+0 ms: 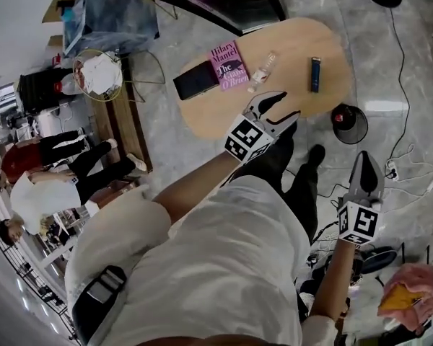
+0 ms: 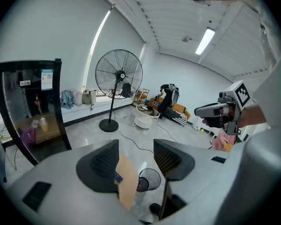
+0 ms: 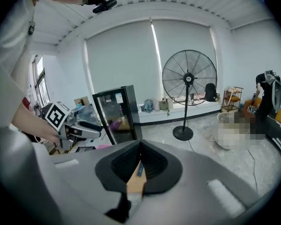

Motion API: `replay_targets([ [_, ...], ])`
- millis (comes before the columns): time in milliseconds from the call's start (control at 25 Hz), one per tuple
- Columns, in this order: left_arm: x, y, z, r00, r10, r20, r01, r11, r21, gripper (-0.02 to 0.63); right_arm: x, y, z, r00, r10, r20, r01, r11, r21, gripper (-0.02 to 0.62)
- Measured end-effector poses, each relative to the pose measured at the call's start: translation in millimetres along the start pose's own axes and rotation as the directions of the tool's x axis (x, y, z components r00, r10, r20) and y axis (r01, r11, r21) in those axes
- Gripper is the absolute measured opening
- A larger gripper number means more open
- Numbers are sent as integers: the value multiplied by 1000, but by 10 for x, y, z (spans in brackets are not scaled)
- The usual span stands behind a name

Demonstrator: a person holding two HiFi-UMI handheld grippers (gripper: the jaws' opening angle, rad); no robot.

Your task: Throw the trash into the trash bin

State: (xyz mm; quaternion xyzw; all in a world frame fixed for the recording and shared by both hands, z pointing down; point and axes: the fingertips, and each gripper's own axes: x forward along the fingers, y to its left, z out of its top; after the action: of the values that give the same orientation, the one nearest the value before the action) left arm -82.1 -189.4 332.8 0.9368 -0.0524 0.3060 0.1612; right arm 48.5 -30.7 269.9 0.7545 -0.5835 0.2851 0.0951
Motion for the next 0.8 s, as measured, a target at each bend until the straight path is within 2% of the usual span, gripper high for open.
replay_targets([
  [240, 502, 157, -415, 997, -35, -67, 36, 999, 16, 224, 203, -49, -308, 999, -43, -33, 44, 999, 21, 11],
  [480, 1082, 301, -856, 990, -34, -134, 37, 999, 16, 225, 498, -165, -724, 997, -58, -58, 62, 995, 74, 11],
  [640, 1491, 419, -1175, 985, -18, -171, 24, 999, 29, 225, 710, -224, -1113, 995, -58, -79, 68, 989, 128, 11],
  [800, 1891, 566, -1552, 977, 24, -213, -22, 1000, 15, 225, 876, -254, -1496, 993, -54, -100, 72, 980, 185, 11],
])
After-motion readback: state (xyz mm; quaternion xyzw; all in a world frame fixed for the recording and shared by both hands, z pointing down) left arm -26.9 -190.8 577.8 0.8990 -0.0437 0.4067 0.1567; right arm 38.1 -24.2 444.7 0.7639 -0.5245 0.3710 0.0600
